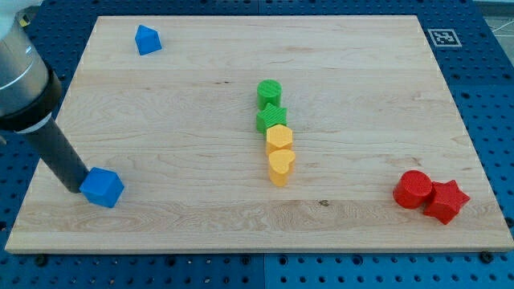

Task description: Move the blue cube towards the bottom center

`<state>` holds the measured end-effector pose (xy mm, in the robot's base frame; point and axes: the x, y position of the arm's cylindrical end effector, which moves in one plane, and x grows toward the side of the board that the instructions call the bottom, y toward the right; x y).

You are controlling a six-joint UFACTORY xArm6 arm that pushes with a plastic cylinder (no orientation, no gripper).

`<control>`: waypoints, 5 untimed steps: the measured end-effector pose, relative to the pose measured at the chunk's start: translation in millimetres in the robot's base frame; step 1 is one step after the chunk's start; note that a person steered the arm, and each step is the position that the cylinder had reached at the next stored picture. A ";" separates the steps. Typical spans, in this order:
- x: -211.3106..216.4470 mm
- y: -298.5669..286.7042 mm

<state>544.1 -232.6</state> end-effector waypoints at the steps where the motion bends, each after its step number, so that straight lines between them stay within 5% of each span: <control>1: 0.0 0.6; 3: 7.7 70.1; 5: 20.1 65.6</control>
<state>564.2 -167.1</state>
